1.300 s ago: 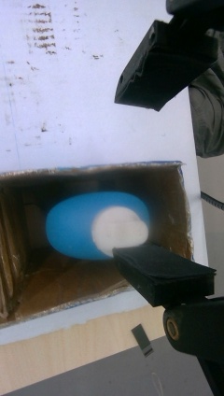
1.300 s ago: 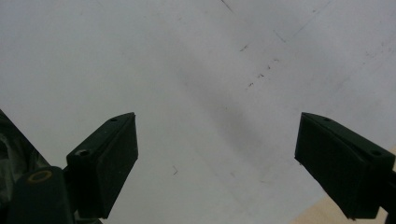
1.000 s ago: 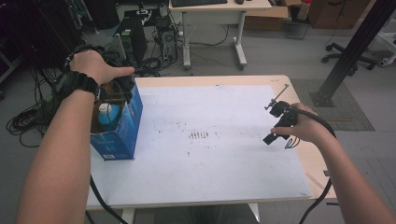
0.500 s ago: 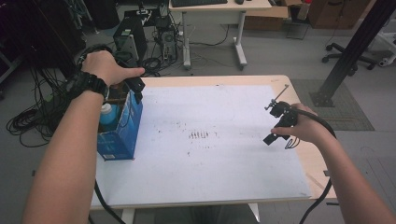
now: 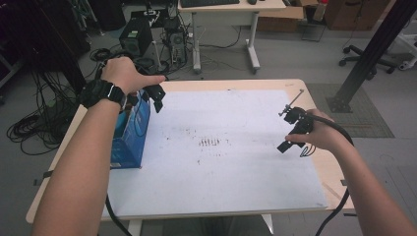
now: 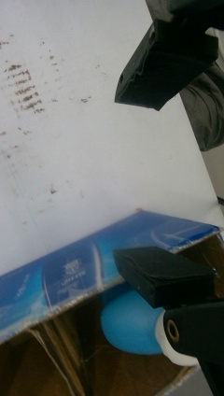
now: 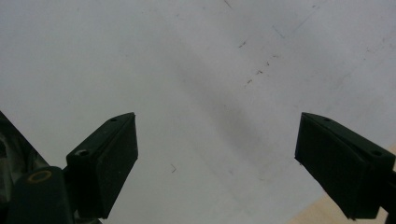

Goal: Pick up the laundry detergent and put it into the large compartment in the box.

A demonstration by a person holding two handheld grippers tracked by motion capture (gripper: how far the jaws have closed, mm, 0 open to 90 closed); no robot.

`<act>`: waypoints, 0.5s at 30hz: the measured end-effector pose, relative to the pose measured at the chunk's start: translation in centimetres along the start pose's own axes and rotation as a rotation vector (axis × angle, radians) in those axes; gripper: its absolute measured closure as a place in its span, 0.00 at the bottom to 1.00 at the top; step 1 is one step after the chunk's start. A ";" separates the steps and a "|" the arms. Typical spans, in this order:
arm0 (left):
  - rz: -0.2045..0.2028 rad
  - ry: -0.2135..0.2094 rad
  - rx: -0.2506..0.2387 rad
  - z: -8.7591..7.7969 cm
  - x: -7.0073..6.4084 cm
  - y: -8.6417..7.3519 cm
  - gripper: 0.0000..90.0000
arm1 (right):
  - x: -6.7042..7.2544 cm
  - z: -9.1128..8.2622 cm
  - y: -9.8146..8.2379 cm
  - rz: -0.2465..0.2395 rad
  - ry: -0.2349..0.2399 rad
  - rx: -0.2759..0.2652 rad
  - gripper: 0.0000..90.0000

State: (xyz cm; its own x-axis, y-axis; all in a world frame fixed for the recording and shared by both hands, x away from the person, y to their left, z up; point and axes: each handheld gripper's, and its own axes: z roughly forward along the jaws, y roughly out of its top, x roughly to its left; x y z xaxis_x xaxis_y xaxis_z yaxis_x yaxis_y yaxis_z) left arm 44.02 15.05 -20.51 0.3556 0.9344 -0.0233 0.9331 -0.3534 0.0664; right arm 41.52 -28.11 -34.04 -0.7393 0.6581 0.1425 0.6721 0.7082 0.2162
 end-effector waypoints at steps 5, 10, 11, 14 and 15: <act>0.024 -0.016 -0.002 0.3 -0.6 0.2 0.24 | 0.0 0.0 0.1 -0.002 -0.001 0.000 0.15; 0.043 -0.014 -0.003 0.5 -1.1 0.4 0.24 | 0.0 -0.1 0.0 0.000 -0.001 -0.001 0.15; 0.043 -0.016 -0.002 0.6 -1.2 0.4 0.24 | 0.0 -0.1 0.0 -0.001 -0.002 -0.002 0.15; 0.055 -0.018 0.001 0.7 -1.5 0.5 0.24 | 0.0 -0.1 0.0 -0.001 -0.002 -0.003 0.15; 0.057 -0.020 0.001 0.7 -1.6 0.5 0.24 | 0.0 -0.1 0.0 -0.002 -0.002 -0.002 0.15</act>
State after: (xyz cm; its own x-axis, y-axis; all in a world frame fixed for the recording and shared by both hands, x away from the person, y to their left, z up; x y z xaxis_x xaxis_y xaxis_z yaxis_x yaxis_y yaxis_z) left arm 44.00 13.35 -21.17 0.4095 0.9115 -0.0398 0.9112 -0.4064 0.0670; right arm 41.50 -28.16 -33.91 -0.7405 0.6573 0.1397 0.6705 0.7089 0.2188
